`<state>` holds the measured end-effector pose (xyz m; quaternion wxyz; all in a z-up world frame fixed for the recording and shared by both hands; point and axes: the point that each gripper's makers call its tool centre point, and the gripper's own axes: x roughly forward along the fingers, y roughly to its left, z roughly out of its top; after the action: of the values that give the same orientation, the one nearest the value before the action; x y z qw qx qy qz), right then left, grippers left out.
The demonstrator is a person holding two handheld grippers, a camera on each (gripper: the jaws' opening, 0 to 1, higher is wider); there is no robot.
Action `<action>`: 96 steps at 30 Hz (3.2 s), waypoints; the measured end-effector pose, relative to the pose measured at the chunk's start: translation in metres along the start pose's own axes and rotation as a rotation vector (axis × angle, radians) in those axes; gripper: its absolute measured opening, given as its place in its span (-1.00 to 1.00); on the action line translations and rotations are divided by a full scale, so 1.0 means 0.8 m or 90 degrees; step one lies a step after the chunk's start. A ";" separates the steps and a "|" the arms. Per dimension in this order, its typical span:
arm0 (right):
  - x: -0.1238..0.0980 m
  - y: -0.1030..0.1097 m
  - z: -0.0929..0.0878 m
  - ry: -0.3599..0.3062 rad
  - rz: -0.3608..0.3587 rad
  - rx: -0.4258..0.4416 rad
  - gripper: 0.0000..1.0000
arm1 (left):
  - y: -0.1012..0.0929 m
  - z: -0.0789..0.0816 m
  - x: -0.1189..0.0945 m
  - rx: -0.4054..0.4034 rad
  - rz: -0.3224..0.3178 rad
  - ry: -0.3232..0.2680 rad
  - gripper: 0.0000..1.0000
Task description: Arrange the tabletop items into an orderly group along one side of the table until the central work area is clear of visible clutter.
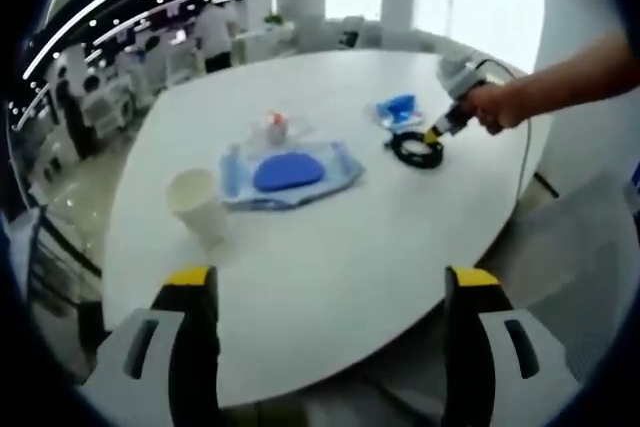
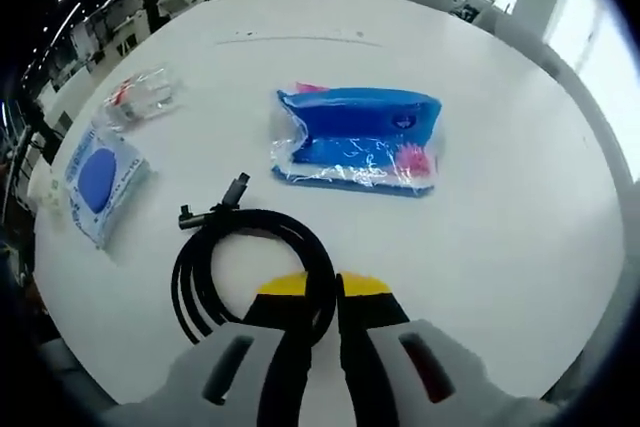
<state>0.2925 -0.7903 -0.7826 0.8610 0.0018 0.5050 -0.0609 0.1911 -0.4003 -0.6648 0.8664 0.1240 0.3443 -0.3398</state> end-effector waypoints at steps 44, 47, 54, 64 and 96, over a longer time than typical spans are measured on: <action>-0.158 0.112 -0.023 -0.080 0.094 0.092 -0.21 | -0.003 0.008 -0.003 -0.005 -0.007 -0.020 0.81; -0.143 0.101 -0.012 -0.080 0.104 0.096 -0.18 | -0.003 0.009 -0.003 -0.005 -0.008 -0.020 0.81; -0.154 0.111 -0.007 -0.085 0.135 0.107 -0.08 | -0.004 0.010 -0.002 -0.003 -0.009 -0.023 0.81; -0.098 0.070 0.000 -0.072 0.172 0.128 -0.01 | -0.004 0.011 -0.004 -0.002 -0.010 -0.024 0.81; -0.155 0.108 -0.067 -0.088 0.256 0.143 0.31 | -0.009 0.011 -0.004 0.008 -0.021 -0.026 0.82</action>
<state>0.1953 -0.6881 -0.7058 0.8826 0.1938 0.4247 0.0558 0.1888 -0.4083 -0.6556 0.8667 0.1168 0.3262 -0.3588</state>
